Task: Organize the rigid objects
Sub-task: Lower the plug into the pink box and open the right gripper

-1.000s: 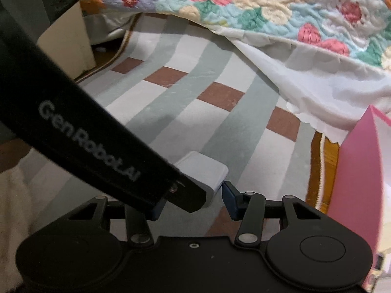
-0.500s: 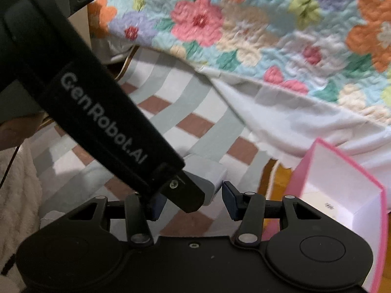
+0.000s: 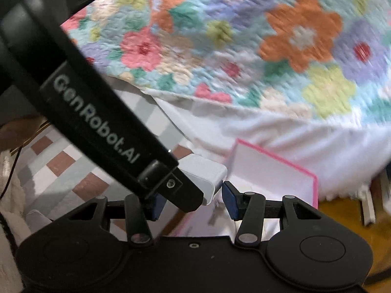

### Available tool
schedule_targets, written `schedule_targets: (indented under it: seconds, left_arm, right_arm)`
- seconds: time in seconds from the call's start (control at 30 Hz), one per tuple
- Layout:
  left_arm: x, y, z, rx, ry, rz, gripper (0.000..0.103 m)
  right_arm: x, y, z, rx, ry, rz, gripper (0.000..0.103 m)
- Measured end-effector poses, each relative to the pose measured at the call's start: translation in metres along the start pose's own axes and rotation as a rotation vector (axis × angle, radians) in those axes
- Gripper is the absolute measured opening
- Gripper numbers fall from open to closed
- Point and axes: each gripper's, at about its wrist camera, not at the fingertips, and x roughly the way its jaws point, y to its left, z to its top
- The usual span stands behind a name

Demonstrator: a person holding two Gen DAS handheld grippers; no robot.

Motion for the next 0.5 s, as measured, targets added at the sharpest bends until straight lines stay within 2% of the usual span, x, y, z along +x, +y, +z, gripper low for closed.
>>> schedule_targets:
  seconds: [0.1, 0.3, 0.37, 0.43, 0.5]
  left_arm:
    - [0.029, 0.001, -0.001, -0.043, 0.050, -0.030, 0.036]
    - [0.081, 0.012, -0.006, -0.131, 0.114, -0.097, 0.036]
    - [0.090, 0.014, -0.004, -0.147, 0.112, -0.107, 0.036]
    - [0.098, 0.016, 0.000, -0.174, 0.121, -0.160, 0.035]
    - [0.104, 0.017, 0.003, -0.211, 0.124, -0.178, 0.034]
  right_arm:
    - [0.008, -0.012, -0.015, 0.053, 0.046, -0.020, 0.055]
    - [0.047, -0.029, -0.046, 0.193, 0.203, -0.053, 0.054]
    - [0.055, -0.036, -0.051, 0.238, 0.221, -0.061, 0.054]
    - [0.058, -0.042, -0.056, 0.266, 0.220, -0.065, 0.052]
    - [0.061, -0.046, -0.054, 0.303, 0.200, -0.031, 0.056]
